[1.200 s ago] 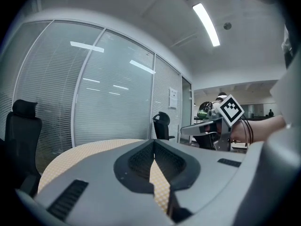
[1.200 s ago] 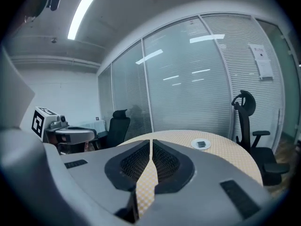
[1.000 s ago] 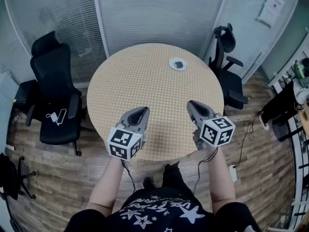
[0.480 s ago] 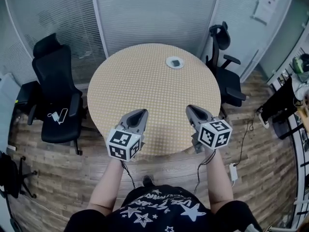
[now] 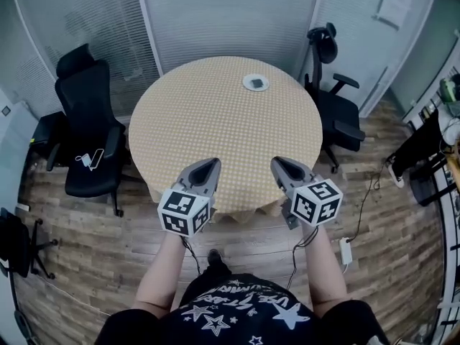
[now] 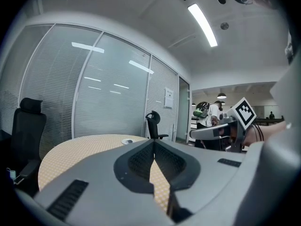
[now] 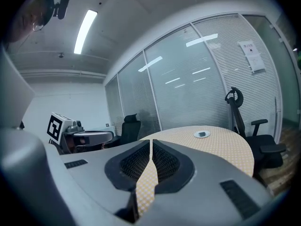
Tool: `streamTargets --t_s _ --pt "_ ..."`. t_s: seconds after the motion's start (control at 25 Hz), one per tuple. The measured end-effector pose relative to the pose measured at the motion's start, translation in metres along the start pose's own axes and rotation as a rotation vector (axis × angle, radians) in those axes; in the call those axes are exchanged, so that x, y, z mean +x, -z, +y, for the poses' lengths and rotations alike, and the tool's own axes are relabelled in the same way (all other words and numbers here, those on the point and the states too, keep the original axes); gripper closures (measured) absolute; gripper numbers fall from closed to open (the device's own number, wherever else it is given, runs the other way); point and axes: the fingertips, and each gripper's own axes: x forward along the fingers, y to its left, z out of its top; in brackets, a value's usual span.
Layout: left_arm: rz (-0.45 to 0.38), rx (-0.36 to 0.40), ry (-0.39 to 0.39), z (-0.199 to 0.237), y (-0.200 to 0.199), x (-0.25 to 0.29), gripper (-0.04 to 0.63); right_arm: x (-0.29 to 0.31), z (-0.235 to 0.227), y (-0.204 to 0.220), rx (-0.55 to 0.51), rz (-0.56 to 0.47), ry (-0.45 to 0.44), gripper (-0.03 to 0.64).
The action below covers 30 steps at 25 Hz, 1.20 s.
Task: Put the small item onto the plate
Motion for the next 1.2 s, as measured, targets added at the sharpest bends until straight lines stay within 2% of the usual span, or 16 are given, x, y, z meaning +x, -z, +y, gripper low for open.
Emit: streamTargets --t_s 0.64,0.88,1.2 --pt "0.005 -0.014 -0.117 -0.132 0.026 -0.067 0.588 -0.135 0.034 0.041 -0.017 -0.001 -0.111 0.578" --pt "0.064 -0.005 -0.144 -0.157 0.047 -0.093 0.588 -0.153 0.049 0.059 0.007 0.012 -0.150 0.578" --pt "0.062 -0.010 -0.160 -0.161 0.051 -0.121 0.588 -0.157 0.073 0.062 -0.006 0.009 -0.175 0.580"
